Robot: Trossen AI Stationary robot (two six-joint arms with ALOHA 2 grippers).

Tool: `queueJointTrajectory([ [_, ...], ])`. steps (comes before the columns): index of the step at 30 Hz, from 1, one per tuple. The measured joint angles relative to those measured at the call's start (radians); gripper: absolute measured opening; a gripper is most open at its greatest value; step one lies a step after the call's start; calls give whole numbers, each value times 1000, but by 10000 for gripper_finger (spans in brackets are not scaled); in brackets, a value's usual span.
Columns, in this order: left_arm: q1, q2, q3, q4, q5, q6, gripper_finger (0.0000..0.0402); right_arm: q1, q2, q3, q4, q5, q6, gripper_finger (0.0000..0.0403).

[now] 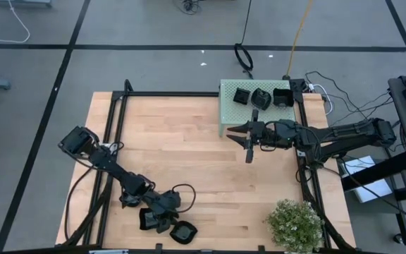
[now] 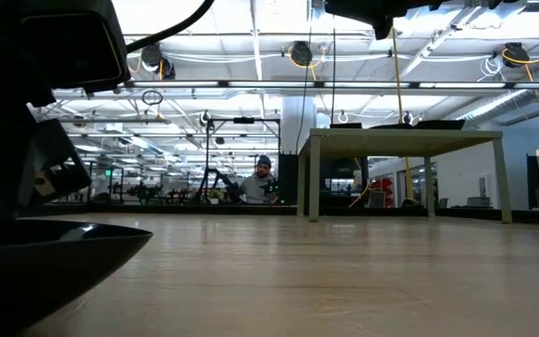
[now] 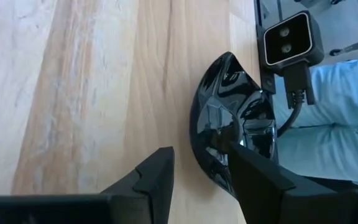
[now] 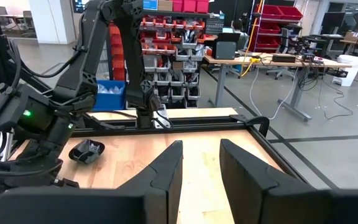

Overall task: Pick & Place Mini shaped plates
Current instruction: Move the bottom leaf-shaped plate to the center of the table

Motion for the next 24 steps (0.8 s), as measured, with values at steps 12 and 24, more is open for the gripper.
queueJointTrajectory([
  [12,1,100,40,38,39,-26,154,0,0,-1,-9,0,0,93],
  [24,10,104,57,0,74,79,11,0,0,-1,-34,1,0,93],
])
